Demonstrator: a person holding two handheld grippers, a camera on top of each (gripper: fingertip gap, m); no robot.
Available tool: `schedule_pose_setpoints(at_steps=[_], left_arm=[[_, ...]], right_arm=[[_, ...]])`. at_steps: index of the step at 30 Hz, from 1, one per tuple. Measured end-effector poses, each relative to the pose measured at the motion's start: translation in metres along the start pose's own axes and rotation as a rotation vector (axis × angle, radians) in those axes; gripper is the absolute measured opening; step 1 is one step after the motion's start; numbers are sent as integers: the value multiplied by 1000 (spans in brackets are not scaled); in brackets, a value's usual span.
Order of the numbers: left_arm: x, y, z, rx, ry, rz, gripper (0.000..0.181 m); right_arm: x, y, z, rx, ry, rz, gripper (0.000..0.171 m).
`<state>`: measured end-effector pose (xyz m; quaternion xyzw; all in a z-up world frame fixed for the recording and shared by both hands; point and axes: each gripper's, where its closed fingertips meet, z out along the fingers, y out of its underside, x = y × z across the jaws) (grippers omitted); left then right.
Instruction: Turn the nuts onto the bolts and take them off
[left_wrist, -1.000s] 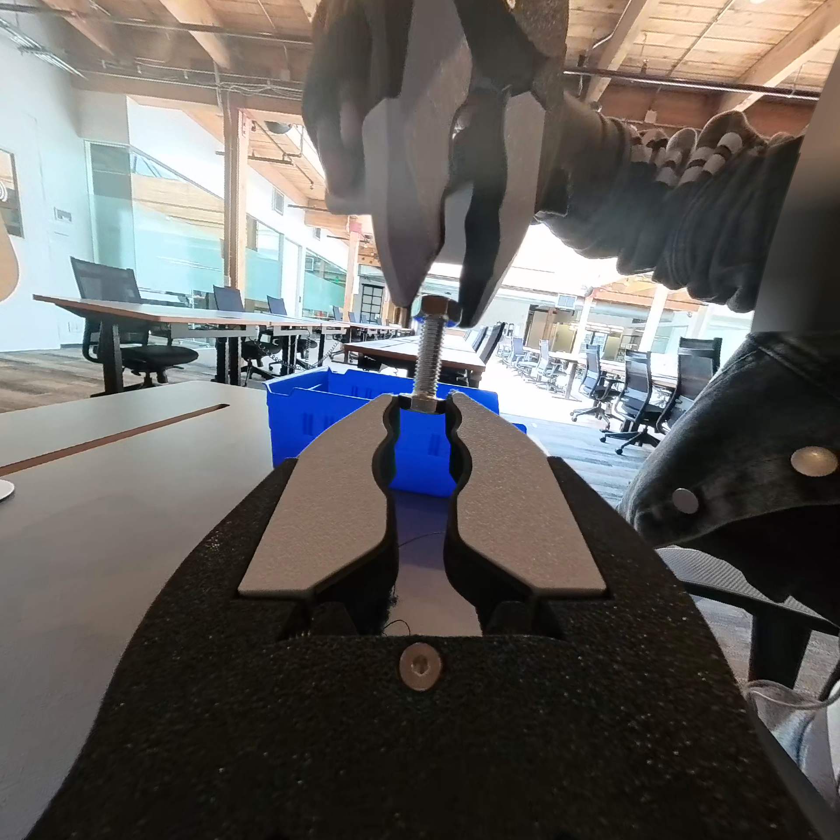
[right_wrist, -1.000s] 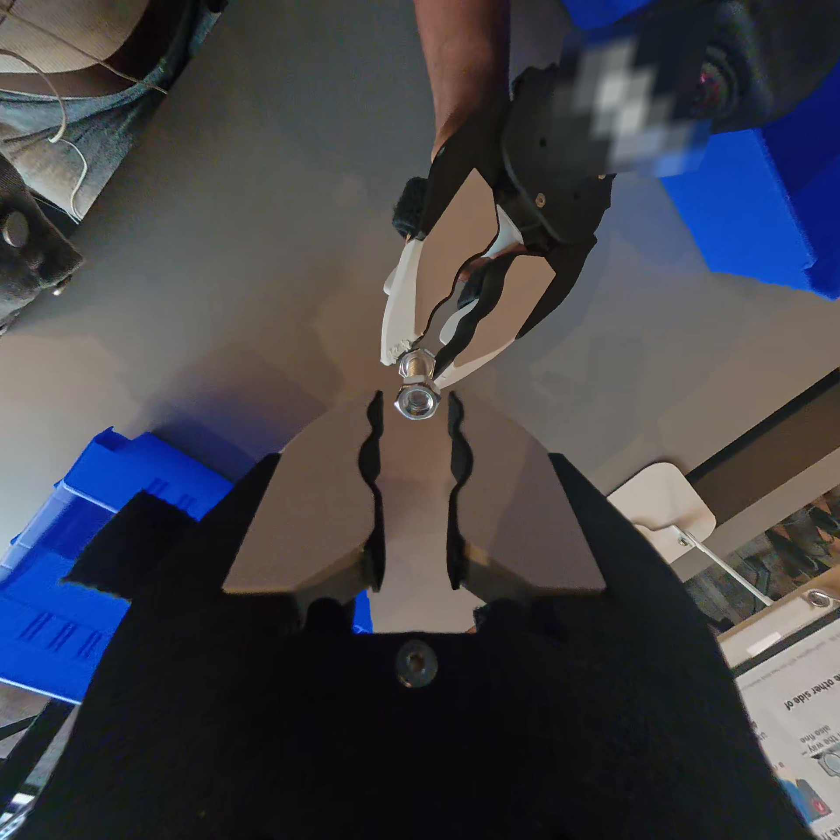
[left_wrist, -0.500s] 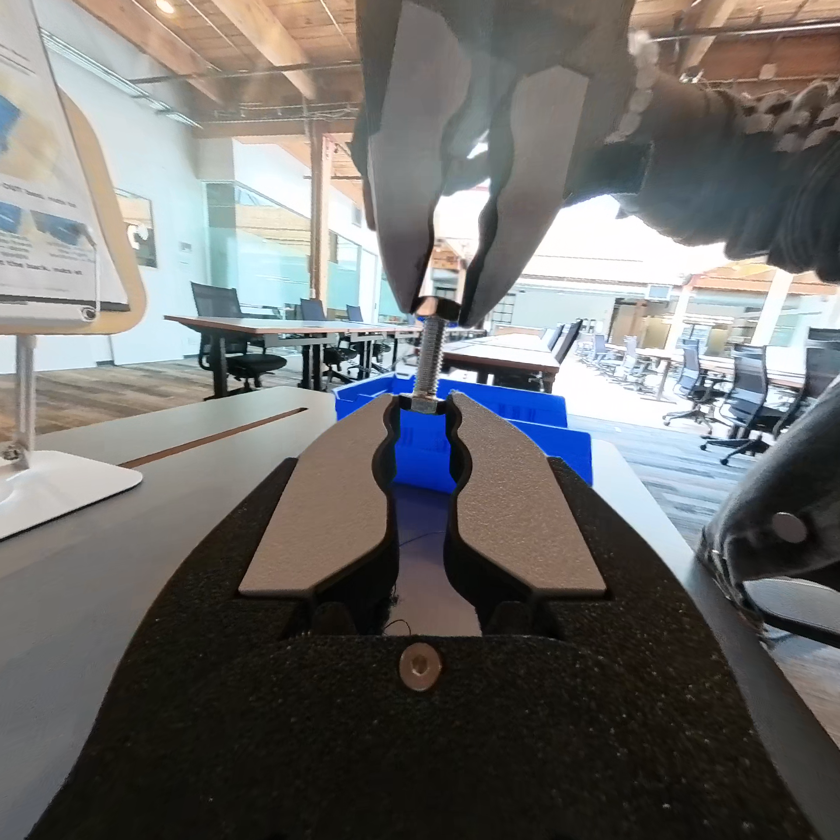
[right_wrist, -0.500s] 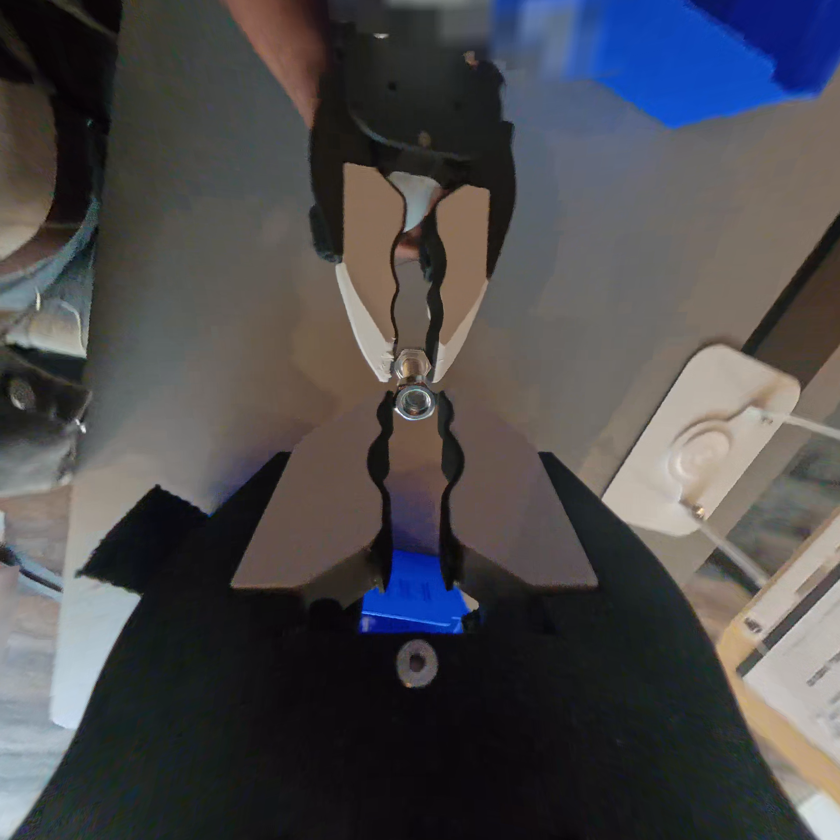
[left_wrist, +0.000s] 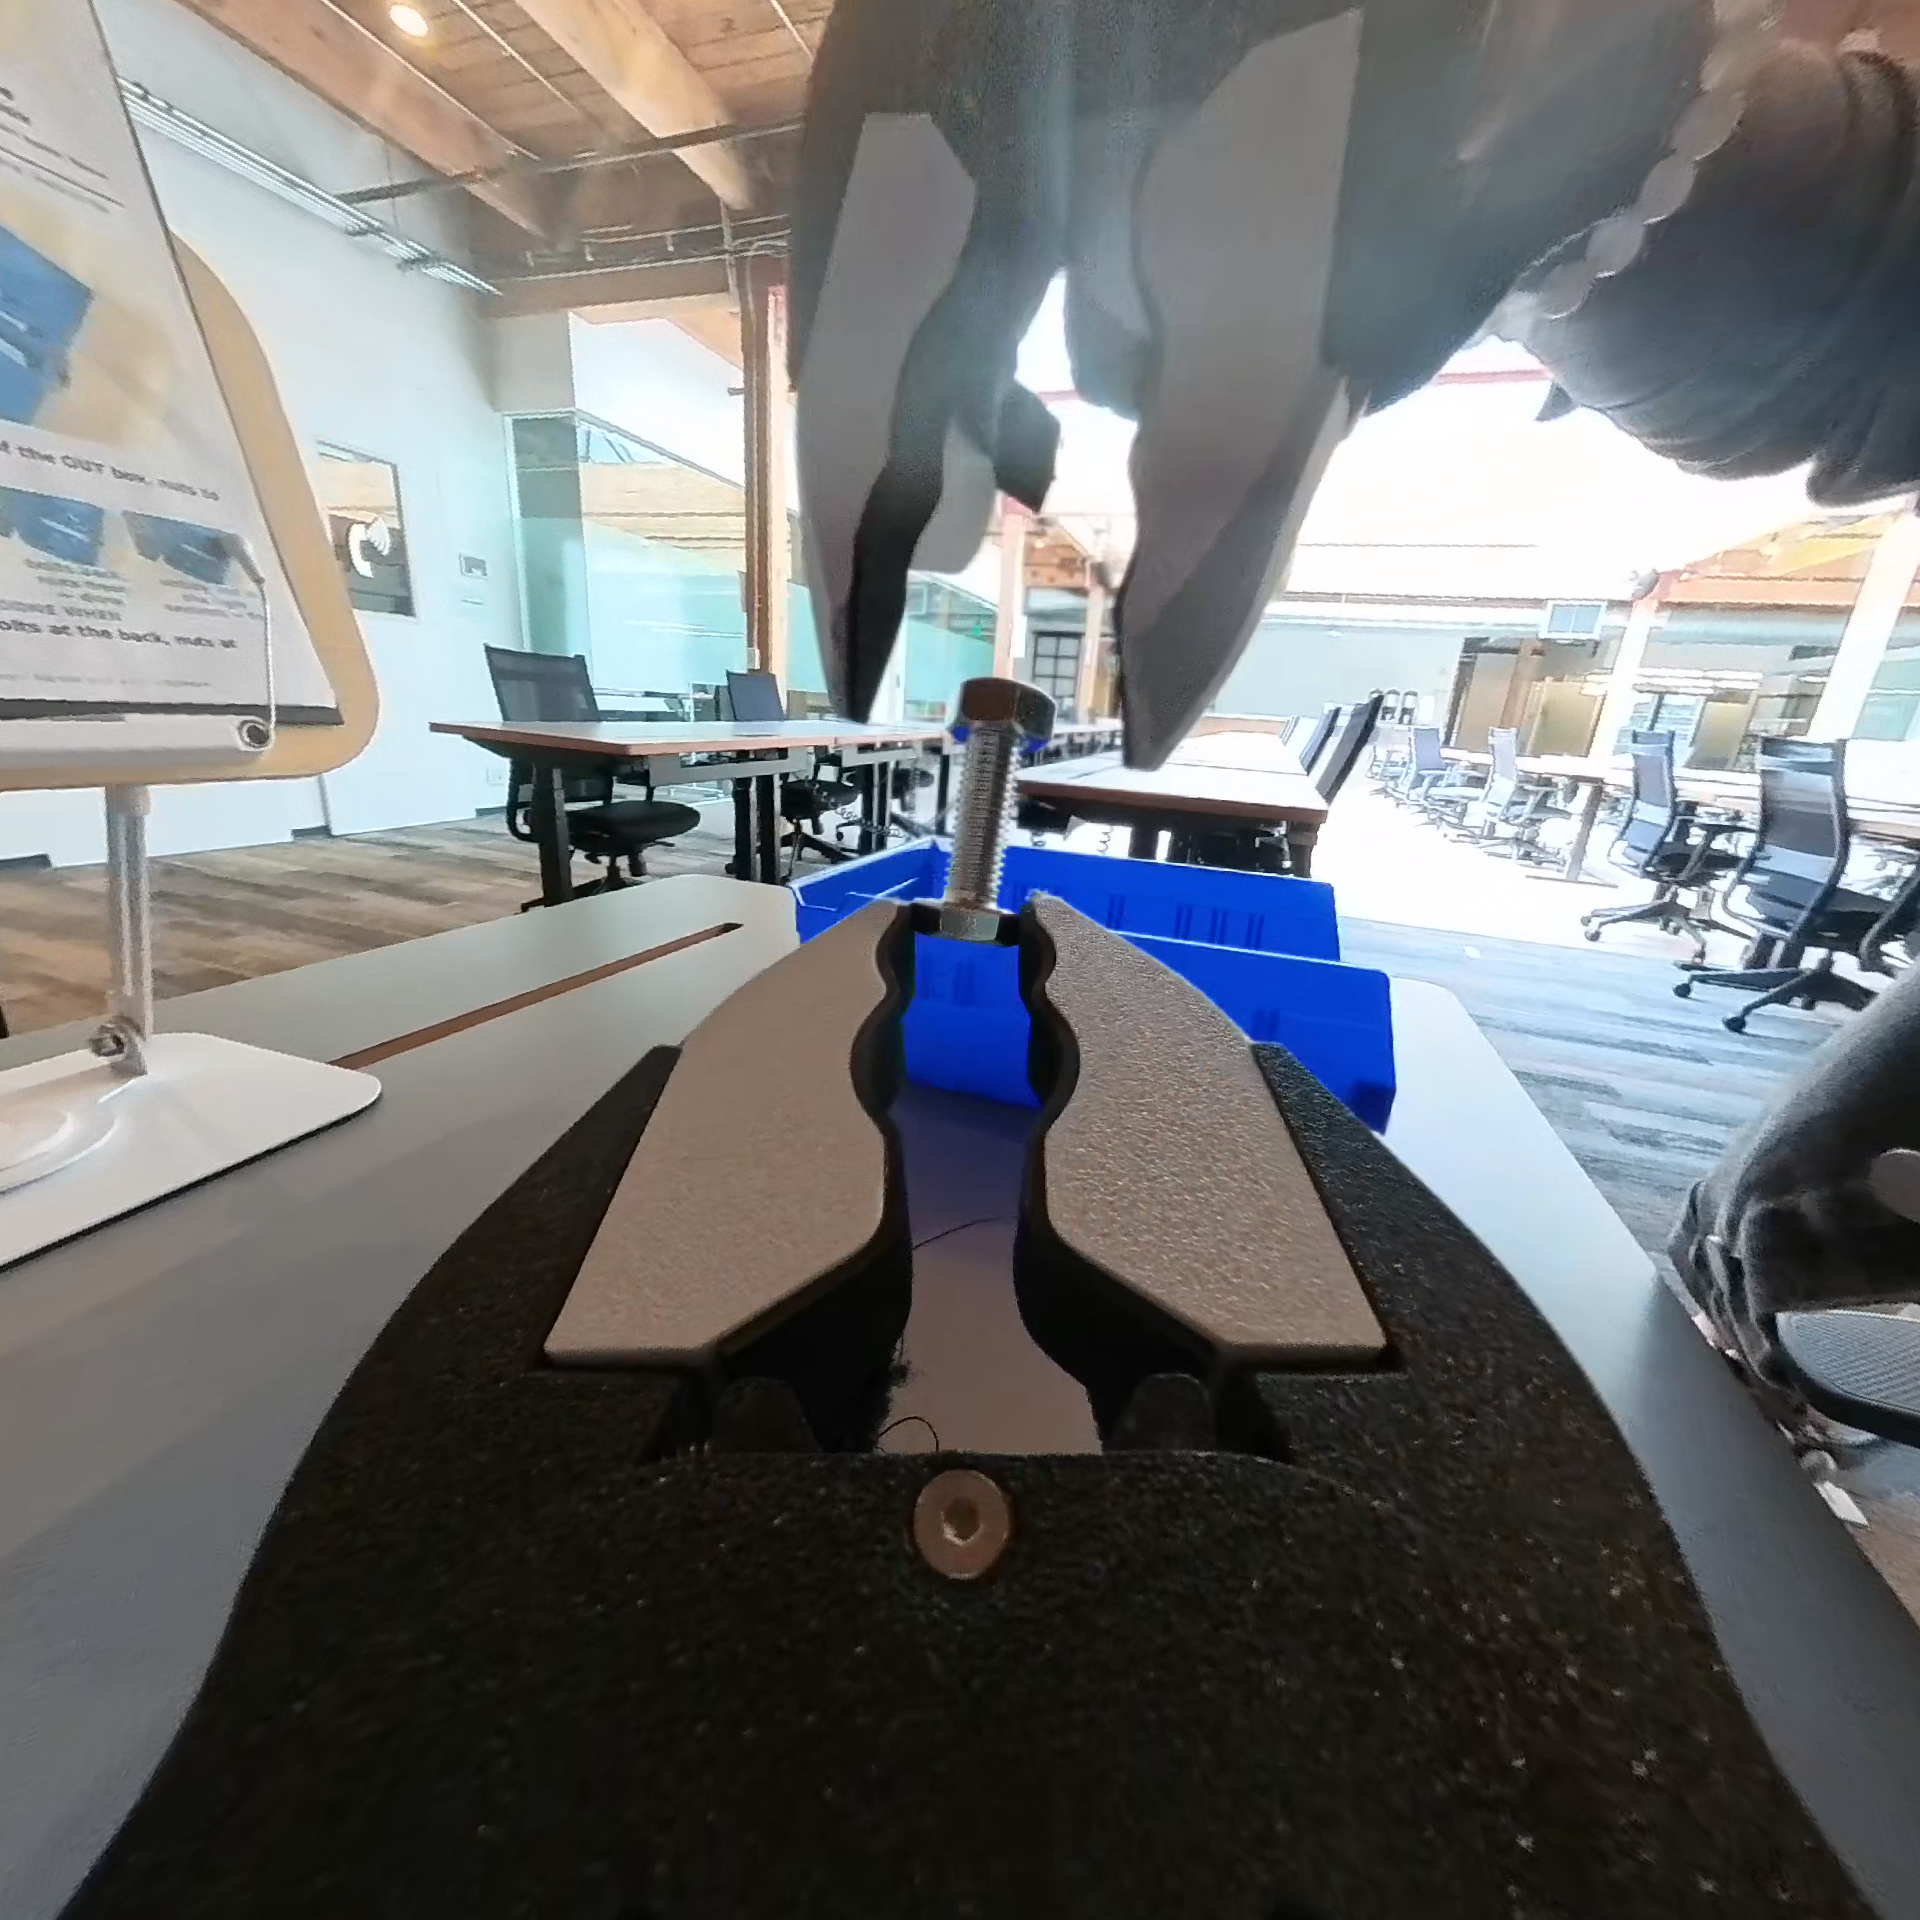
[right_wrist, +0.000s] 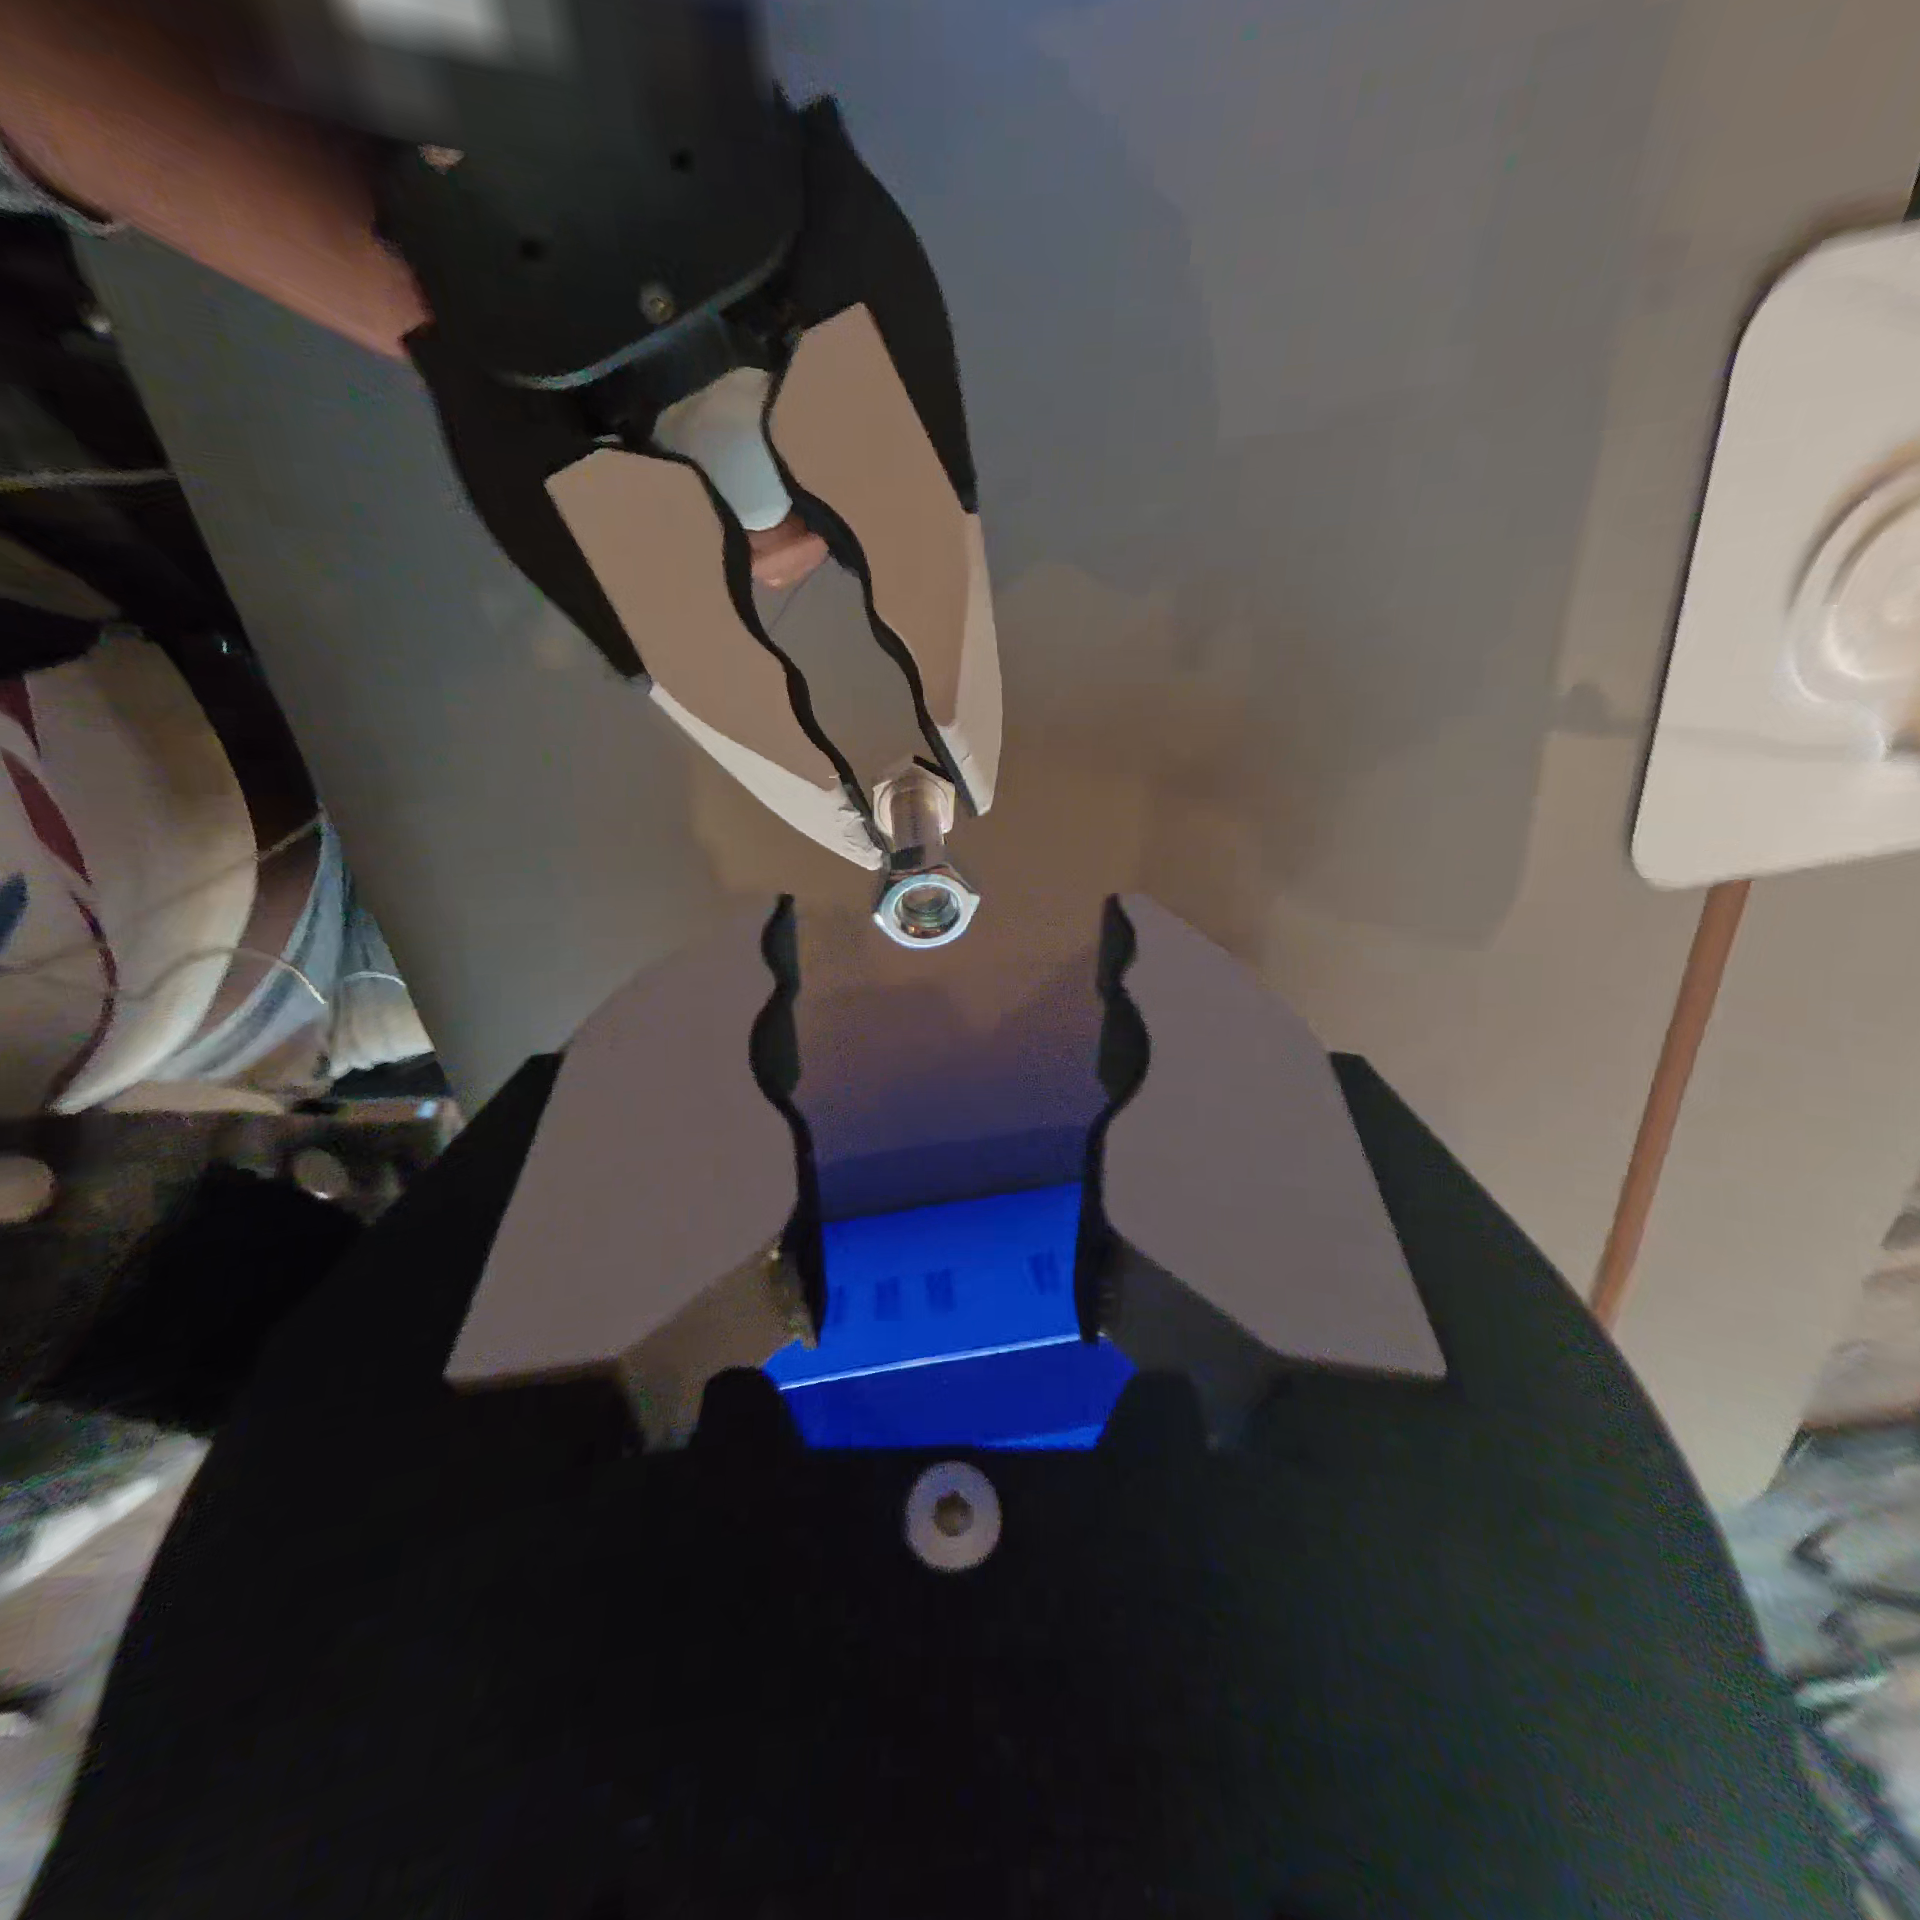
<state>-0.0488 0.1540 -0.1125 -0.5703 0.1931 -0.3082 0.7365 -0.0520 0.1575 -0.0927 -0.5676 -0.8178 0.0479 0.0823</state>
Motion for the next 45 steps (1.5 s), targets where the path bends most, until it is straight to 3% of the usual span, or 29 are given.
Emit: schedule_pose_setpoints(at_steps=[1, 7, 14, 18, 26, 32, 36, 38, 41, 45], left_arm=[[1, -1, 0, 8, 11, -8, 19], [16, -12, -4, 86, 169, -139, 19], [28, -8, -2, 76, 253, -163, 19], [29, -5, 0, 67, 261, -169, 19], [15, -6, 1, 53, 99, -59, 19], [0, -6, 0, 28, -23, -2, 19], [4, -6, 0, 34, 4, -17, 19], [6, -7, 0, 38, 26, -21, 19], [13, -11, -1, 60, 92, -58, 19], [21, -10, -1, 69, 162, -102, 19]], right_arm=[[-1, -2, -3, 18, -11, -68, 59], [-16, 3, -13, 73, -37, -703, 52], [-25, -2, -8, 99, -120, -863, 39], [-29, -5, -5, 109, -136, -904, 20], [-19, -9, -5, 84, -60, -596, 19], [-7, -10, -2, 56, 27, -59, 19], [-6, -8, -1, 41, 48, -29, 48], [-6, -7, -4, 39, 25, -116, 62], [-14, -9, -15, 90, -16, -452, 59], [-28, -1, -18, 107, -84, -792, 41]])
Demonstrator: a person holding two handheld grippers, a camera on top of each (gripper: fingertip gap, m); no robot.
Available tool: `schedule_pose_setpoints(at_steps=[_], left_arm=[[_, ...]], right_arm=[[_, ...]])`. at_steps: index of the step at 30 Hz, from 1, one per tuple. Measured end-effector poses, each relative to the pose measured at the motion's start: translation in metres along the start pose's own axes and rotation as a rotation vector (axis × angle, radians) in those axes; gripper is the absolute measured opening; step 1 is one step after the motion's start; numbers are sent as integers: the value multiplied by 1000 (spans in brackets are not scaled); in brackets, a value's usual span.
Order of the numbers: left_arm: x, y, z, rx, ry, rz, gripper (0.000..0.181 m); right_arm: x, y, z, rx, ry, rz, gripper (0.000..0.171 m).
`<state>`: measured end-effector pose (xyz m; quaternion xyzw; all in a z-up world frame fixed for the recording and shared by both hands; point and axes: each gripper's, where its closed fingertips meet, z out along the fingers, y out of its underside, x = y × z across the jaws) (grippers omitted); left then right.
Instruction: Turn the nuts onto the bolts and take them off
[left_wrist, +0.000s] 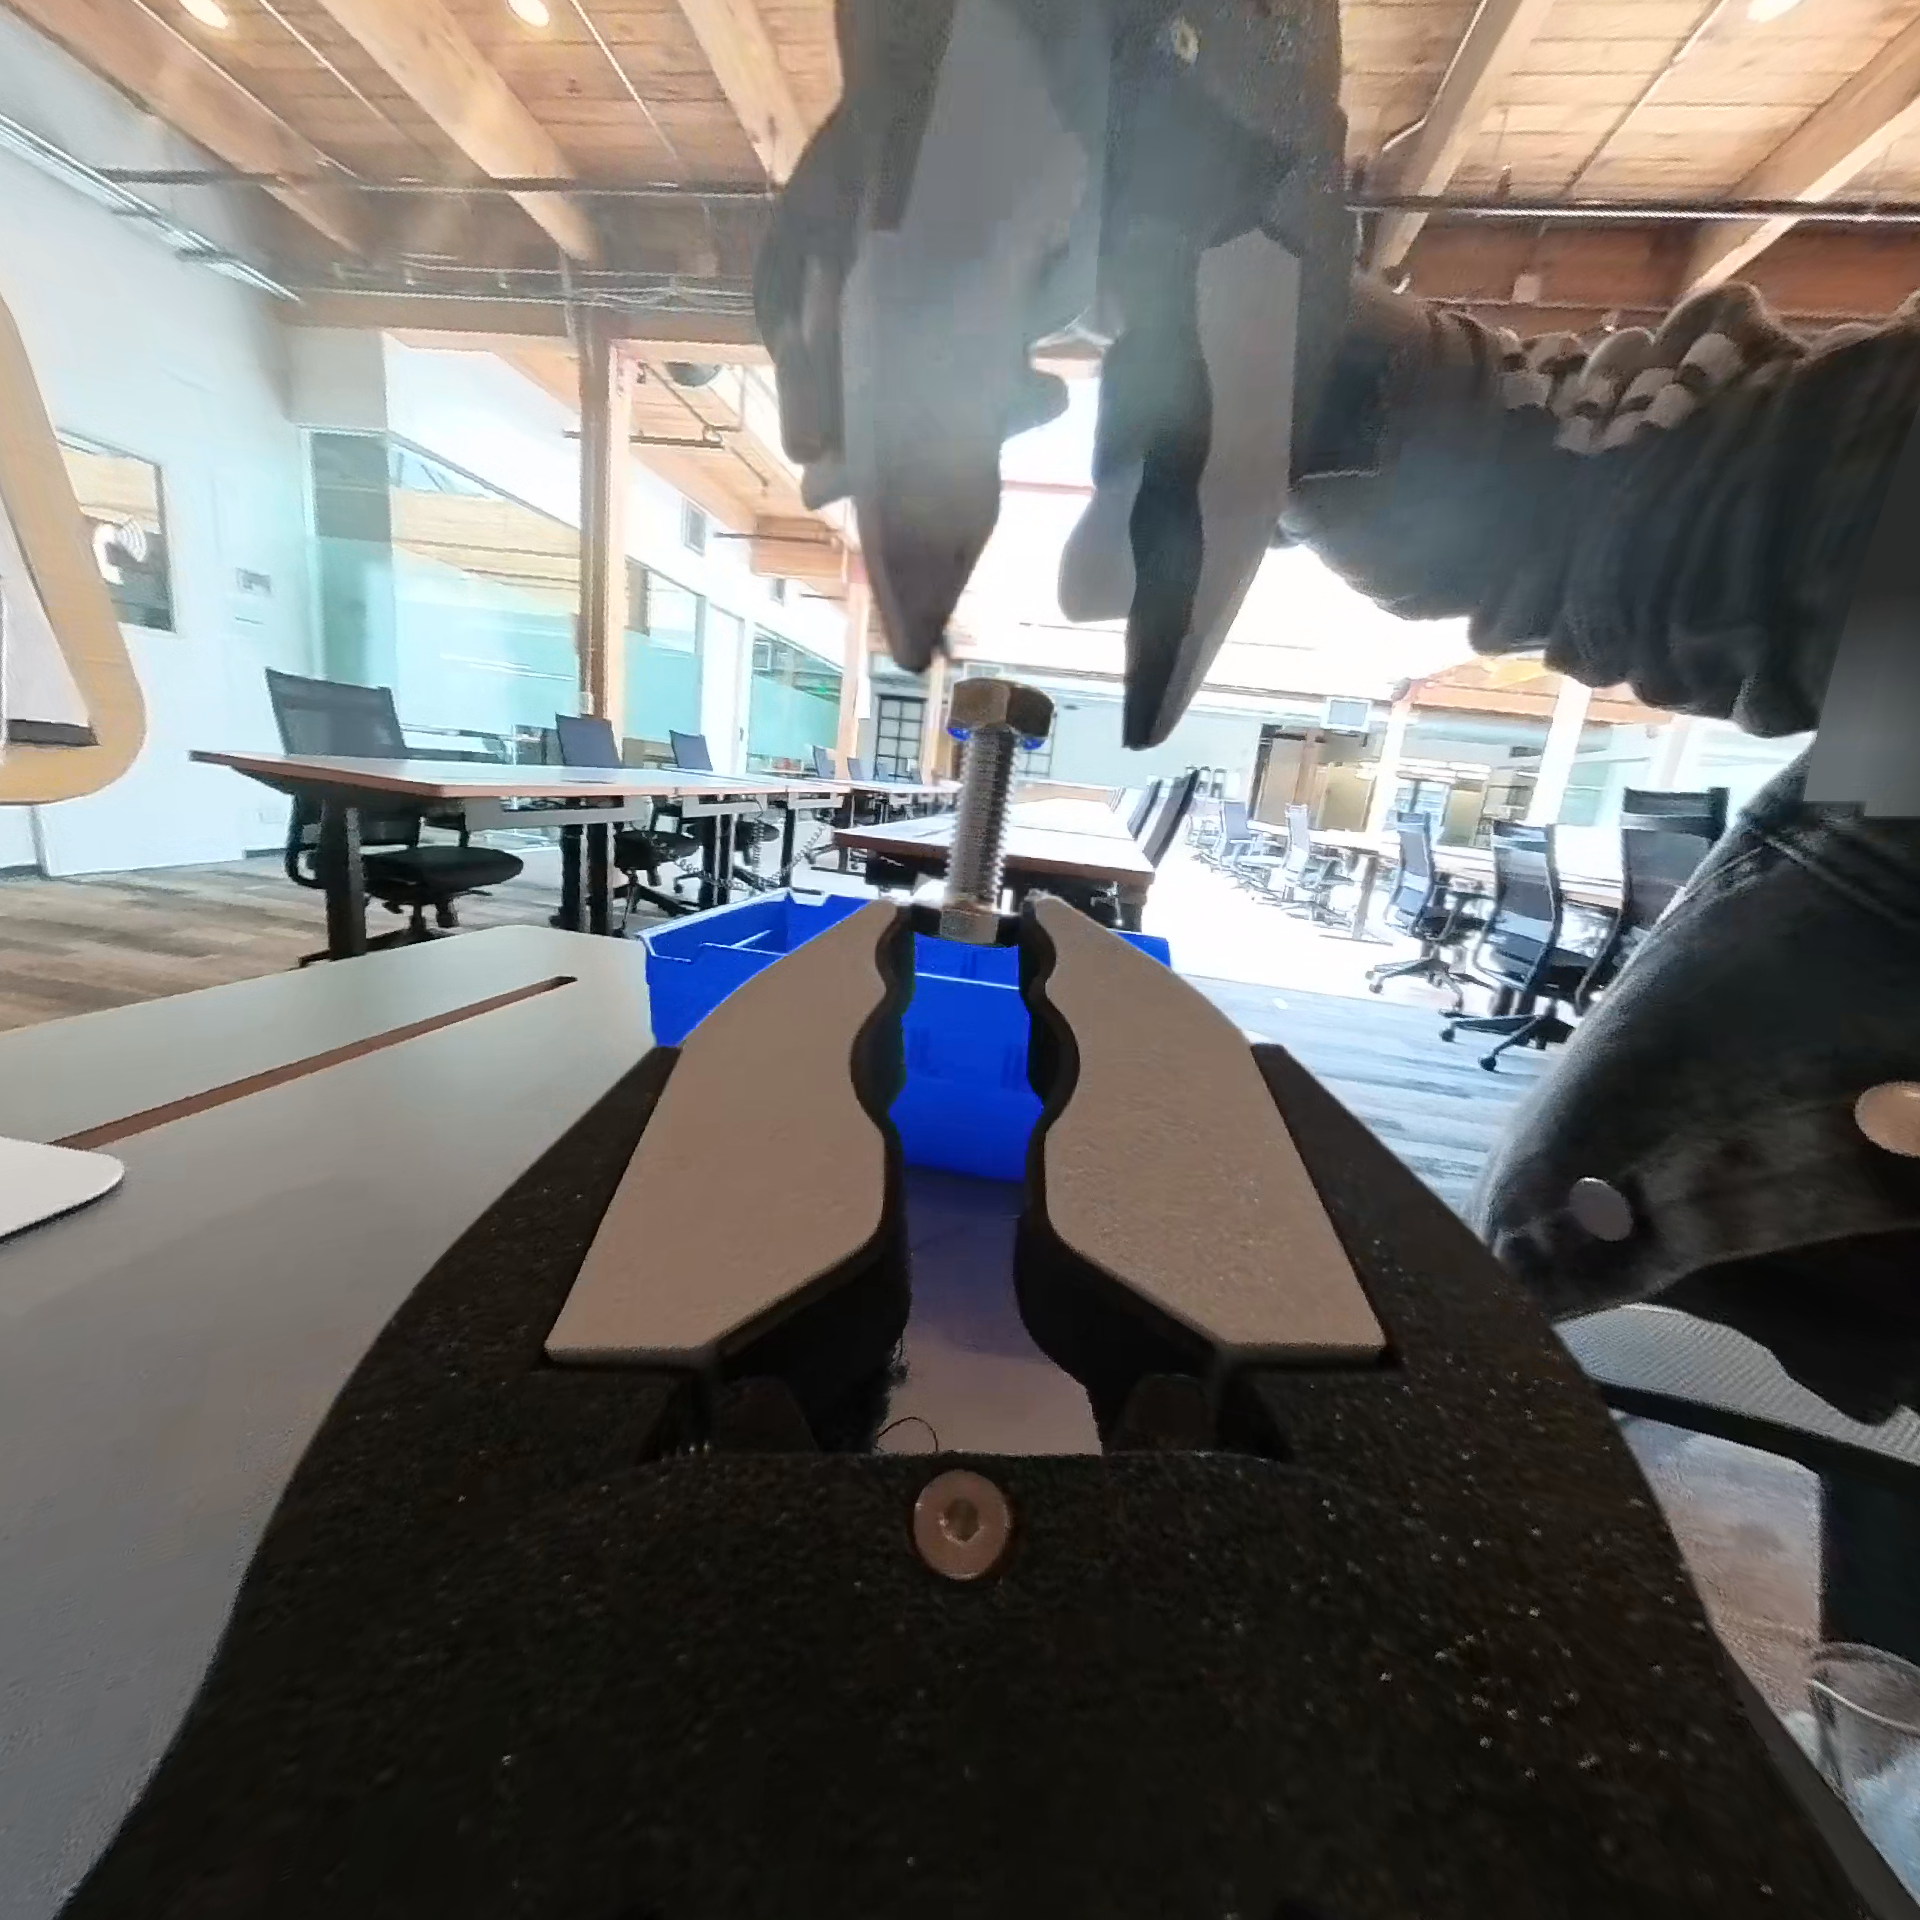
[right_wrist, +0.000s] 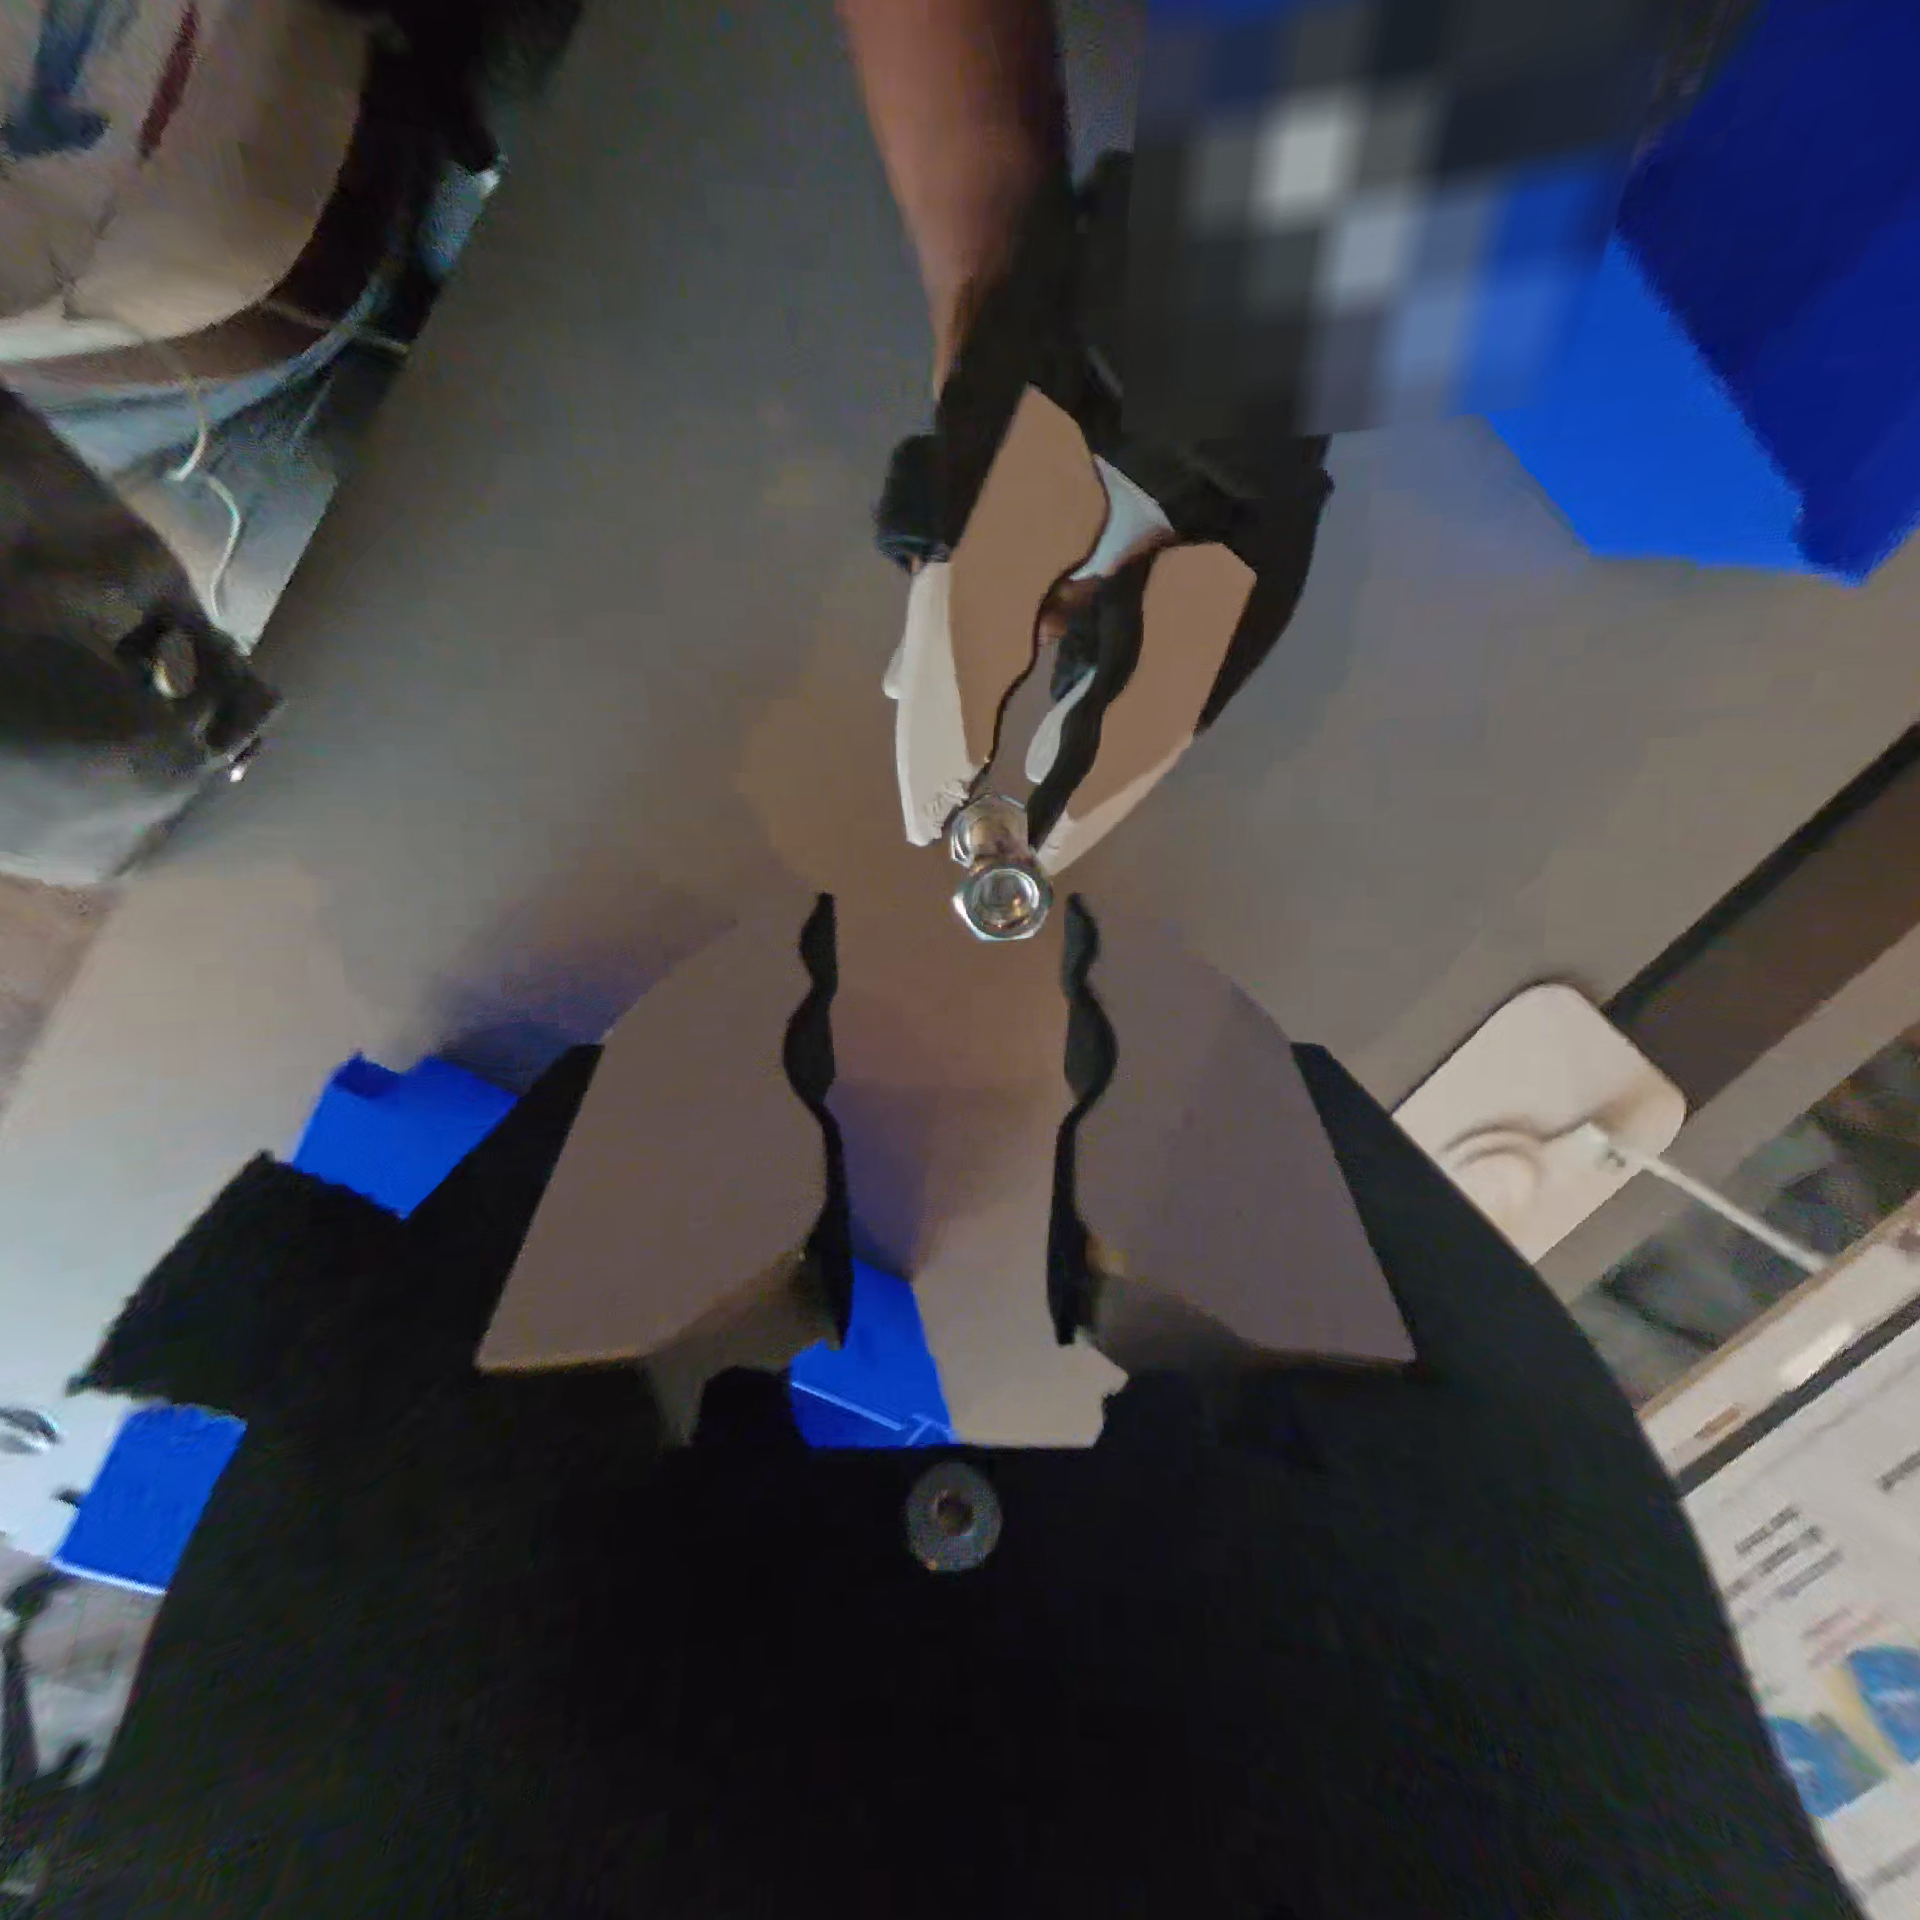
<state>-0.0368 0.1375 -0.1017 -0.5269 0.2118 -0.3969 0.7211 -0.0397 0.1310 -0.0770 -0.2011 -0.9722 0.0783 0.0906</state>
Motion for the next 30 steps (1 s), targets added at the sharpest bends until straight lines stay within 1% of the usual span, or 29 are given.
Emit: schedule_pose_setpoints(at_steps=[5, 6, 8, 10, 13, 15, 18, 20, 24, 25, 26, 27, 28, 29, 30], left_arm=[[4, 5, 3, -18, 29, -5, 19], [5, 6, 3, -20, 32, -6, 19], [5, 7, 3, -23, 39, -10, 19], [4, 9, 4, -26, 33, -9, 19], [0, 8, 3, -25, -10, 9, 19], [-4, 10, 3, -35, -63, 33, 19], [-10, 17, 2, -46, -137, 59, 19], [-10, 26, 3, -58, -141, 46, 19], [-9, 45, 2, -119, -130, 77, 18], [-8, 47, 2, -122, -123, 82, 19], [-6, 48, 2, -125, -113, 78, 18], [-3, 51, 2, -134, -101, 75, 18], [-1, 52, 2, -139, -92, 73, 18], [2, 53, 3, -140, -74, 71, 18], [4, 53, 3, -139, -59, 66, 19]], right_arm=[[1, 0, 6, -22, -5, -112, 34], [1, 1, 8, -30, -9, -123, 31], [1, 2, 12, -35, 1, -148, 20], [2, 2, 13, -30, 8, -124, 19], [6, 3, 13, -20, 25, 44, 19], [7, 5, 16, -51, 63, 166, 19], [9, 10, 22, -105, 115, 454, 19], [6, 14, 29, -121, 112, 624, 19], [-3, 21, 44, -146, 125, 779, 19], [-5, 20, 45, -127, 125, 825, 31], [-6, 20, 46, -107, 119, 859, 53], [-8, 20, 45, -98, 110, 872, 70], [-10, 21, 43, -90, 101, 864, 77], [-12, 19, 40, -68, 91, 831, 76], [-15, 17, 37, -42, 76, 773, 67]])
